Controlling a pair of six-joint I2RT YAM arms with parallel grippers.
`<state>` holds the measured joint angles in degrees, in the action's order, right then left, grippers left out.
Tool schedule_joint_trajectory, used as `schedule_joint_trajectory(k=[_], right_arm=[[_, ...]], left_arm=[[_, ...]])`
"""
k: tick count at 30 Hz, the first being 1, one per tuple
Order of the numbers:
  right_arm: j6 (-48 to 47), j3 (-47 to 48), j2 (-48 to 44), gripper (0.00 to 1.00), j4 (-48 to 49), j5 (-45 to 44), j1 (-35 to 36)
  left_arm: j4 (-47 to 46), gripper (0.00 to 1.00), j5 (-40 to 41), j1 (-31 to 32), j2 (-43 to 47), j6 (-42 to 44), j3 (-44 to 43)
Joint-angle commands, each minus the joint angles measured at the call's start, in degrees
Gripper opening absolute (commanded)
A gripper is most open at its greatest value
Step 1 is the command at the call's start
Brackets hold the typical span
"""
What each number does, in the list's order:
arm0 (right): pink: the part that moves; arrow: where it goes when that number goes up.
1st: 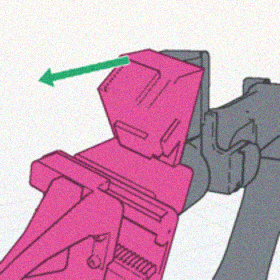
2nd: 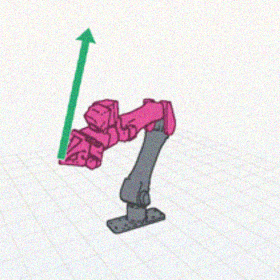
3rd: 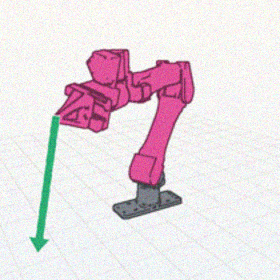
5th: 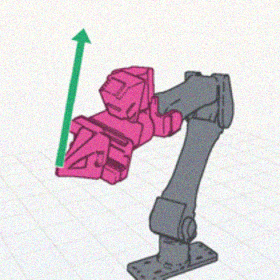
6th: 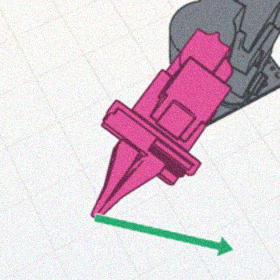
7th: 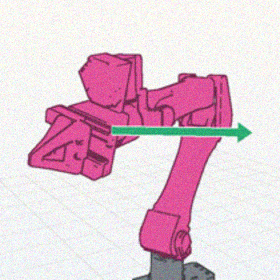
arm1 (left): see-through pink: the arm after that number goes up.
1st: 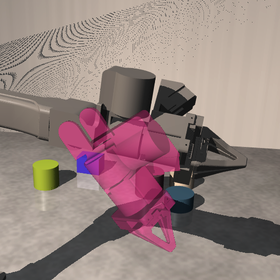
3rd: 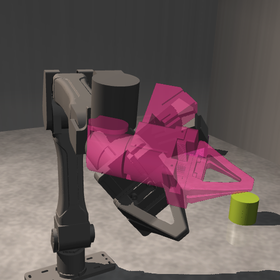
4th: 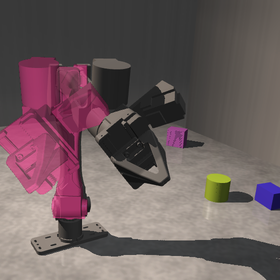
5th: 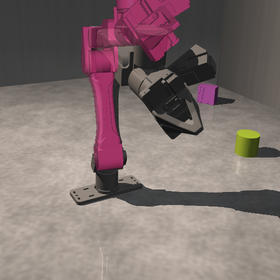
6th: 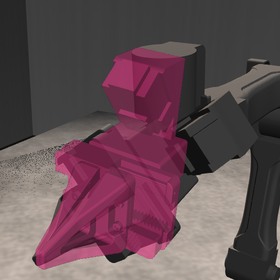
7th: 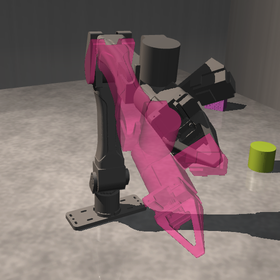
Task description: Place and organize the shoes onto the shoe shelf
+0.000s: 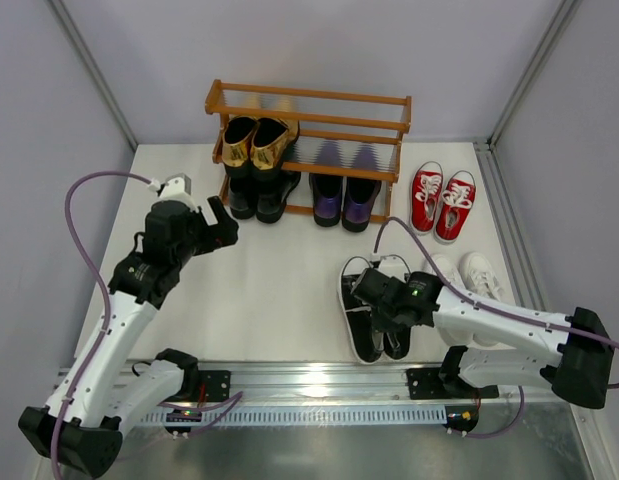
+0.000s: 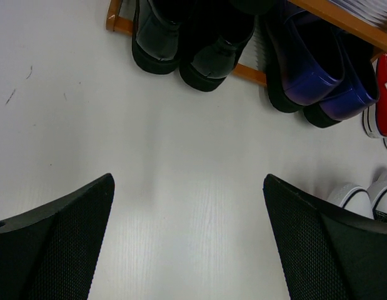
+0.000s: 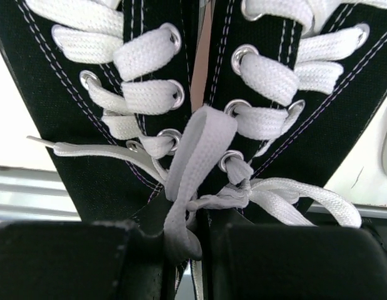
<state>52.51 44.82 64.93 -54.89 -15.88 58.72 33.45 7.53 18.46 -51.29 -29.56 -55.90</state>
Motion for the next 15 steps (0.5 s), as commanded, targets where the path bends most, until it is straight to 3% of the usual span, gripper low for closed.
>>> schedule_joint_trajectory(k=[1,6,10,15], right_arm=[[-1.3,10.2,-3.1,0.04,-4.1,-6.0,0.6],[-7.4,18.4,-2.7,0.04,-5.9,-8.6,0.6],[-14.3,30.2,3.5,0.04,-7.1,-13.2,-0.8],[-23.4,39.6,12.1,0.04,-1.7,-7.9,-6.3]], left_arm=[[0.6,1.0,1.7,-0.1,1.5,0.6,-0.9],[2.8,1.0,7.1,0.0,4.0,0.0,-2.6],[3.6,1.0,10.0,-0.1,6.4,-0.2,-4.0],[6.1,1.0,10.7,0.0,7.6,-0.1,-5.7]])
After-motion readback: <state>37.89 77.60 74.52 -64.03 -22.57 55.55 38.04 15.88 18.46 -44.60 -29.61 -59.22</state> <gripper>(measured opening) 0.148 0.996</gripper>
